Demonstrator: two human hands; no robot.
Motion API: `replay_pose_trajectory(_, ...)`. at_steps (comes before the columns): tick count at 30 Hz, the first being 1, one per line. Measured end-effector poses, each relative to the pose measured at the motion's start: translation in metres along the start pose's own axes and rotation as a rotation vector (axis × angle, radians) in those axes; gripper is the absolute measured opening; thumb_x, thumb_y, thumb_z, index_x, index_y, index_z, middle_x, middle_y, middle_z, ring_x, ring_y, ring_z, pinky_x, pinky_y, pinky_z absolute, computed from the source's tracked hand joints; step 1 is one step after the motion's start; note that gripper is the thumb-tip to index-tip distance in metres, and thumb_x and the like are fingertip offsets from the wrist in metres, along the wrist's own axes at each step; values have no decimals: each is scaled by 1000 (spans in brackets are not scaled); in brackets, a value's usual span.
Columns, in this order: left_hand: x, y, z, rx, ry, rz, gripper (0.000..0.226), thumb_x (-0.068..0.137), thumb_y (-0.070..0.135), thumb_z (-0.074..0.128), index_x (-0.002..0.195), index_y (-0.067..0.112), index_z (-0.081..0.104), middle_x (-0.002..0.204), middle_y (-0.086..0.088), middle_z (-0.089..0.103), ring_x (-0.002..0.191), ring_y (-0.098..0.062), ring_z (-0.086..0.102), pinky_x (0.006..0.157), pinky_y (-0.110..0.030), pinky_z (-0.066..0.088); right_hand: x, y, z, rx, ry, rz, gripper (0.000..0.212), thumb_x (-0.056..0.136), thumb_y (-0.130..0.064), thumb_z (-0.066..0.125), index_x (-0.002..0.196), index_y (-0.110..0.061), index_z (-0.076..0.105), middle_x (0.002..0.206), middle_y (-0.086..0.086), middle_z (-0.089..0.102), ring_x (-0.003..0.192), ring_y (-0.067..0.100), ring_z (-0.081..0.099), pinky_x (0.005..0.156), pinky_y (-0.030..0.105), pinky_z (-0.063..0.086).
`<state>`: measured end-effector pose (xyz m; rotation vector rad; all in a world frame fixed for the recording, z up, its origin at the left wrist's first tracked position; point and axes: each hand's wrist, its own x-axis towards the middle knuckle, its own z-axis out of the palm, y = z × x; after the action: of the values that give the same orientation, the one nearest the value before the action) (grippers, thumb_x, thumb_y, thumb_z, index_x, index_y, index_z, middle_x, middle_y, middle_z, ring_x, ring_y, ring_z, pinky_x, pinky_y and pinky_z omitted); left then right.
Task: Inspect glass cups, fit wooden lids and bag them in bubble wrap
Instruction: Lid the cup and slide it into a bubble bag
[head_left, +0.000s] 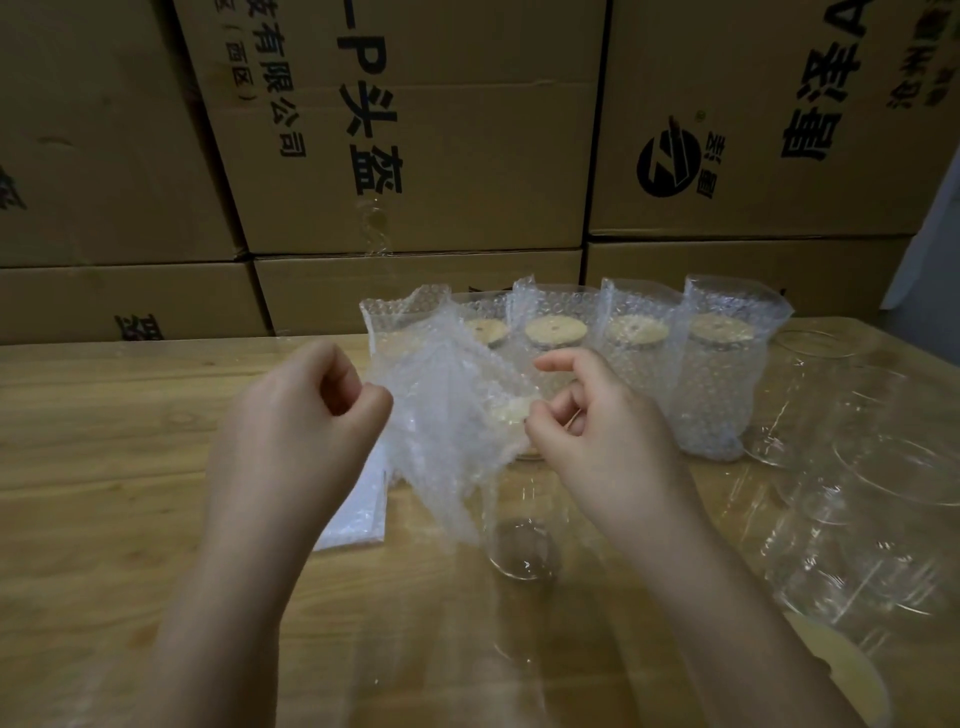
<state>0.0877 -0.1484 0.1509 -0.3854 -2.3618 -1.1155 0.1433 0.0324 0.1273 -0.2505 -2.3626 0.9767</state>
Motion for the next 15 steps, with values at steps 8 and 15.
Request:
replay_pose_trajectory(8,-5,9,1,-24,76,79,18,77,20,58,63,18,46,55,-1,55,55,-20,51,49,-36,40,-6,-14,0,-140,127,-164,37,91,-24,57,128,-28,50,90,-19,49,82,5,53,69,24,46)
replay_pose_trajectory(15,-12,23,9,11,45,269,29,82,21,60,63,24,39,52,7,42,59,-14,46,46,-25,26,-26,-39,3,382,-38,-298,22,95,-21,52,113,-31,58,110,-18,58,105,-3,55,84,11,45)
